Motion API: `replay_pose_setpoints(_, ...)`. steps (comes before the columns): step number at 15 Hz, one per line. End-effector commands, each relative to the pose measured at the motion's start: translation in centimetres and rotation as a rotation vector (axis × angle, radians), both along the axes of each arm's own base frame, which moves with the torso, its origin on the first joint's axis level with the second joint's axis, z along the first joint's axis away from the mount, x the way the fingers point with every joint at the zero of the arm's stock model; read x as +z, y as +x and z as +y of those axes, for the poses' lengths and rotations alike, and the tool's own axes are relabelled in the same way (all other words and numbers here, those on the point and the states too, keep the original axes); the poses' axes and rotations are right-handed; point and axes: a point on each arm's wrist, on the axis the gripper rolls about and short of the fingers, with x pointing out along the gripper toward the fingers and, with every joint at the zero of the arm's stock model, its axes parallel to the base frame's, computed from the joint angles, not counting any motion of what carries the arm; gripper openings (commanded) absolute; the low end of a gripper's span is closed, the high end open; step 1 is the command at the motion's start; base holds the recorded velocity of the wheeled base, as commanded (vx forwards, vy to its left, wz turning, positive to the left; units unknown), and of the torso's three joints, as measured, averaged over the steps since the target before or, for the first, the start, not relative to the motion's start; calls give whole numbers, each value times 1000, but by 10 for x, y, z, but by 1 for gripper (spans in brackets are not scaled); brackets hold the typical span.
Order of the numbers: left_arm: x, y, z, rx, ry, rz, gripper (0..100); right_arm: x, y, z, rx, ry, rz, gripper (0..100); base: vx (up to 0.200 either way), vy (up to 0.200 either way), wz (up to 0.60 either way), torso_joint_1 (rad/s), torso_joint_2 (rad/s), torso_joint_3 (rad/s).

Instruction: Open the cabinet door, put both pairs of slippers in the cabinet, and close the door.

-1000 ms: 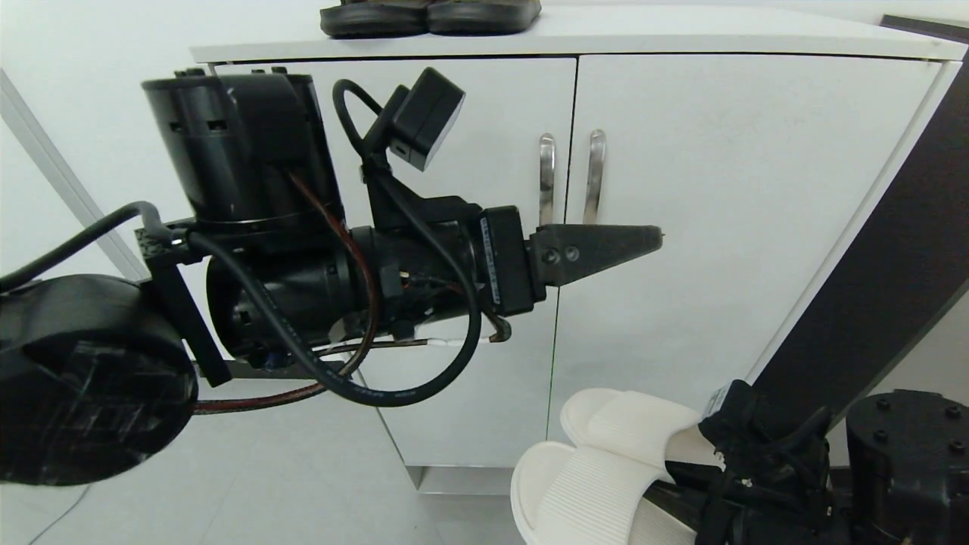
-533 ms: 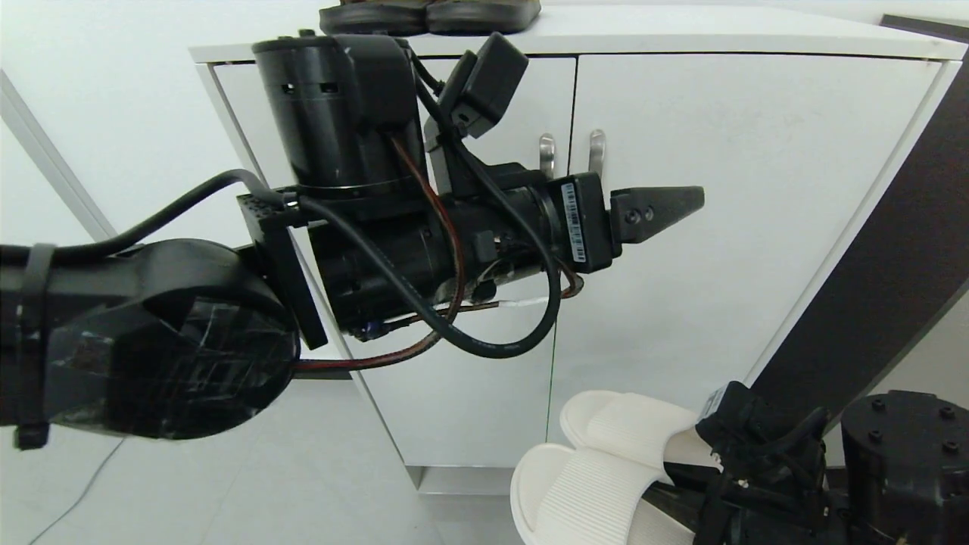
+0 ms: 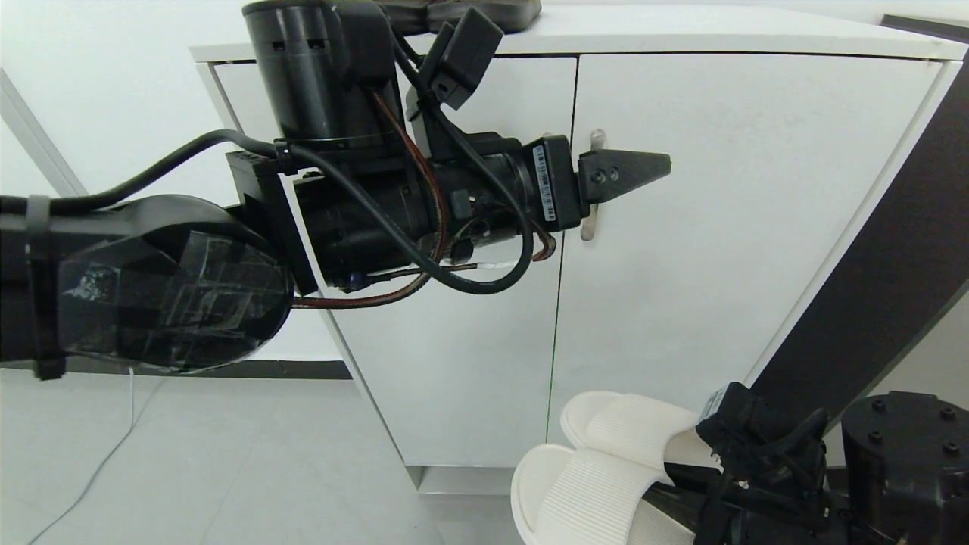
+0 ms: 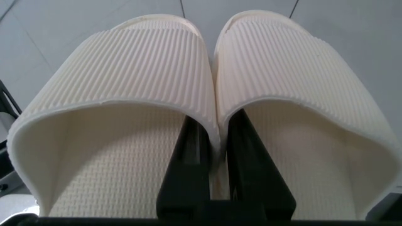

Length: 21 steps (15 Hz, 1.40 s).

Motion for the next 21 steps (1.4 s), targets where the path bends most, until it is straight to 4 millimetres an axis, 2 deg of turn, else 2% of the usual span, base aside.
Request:
replay_pose_setpoints(1, -1, 9, 2, 24, -1, -1, 100, 0, 0, 0, 1, 1, -2, 0, 0, 0, 0, 0, 0, 0)
replay_pose_setpoints(13, -13, 33, -21, 47, 15, 20, 100, 0, -1, 0, 1, 1, -2, 0, 0, 0, 0, 0, 0, 0)
replay_pose_setpoints(14, -13, 32, -21, 46, 14, 19, 0, 0, -1, 0, 4, 0, 0, 0, 0, 0, 0, 0, 0, 0)
replay_pose_setpoints(17, -13, 29, -19, 57, 16, 22, 0, -1, -4, 0, 33, 5, 7, 0, 0, 0, 0, 0, 0, 0)
replay_pose_setpoints(21, -14, 9, -13, 34, 27, 33, 0, -3, -21, -7, 173, 23, 35, 0, 0, 0, 0, 0, 0, 0)
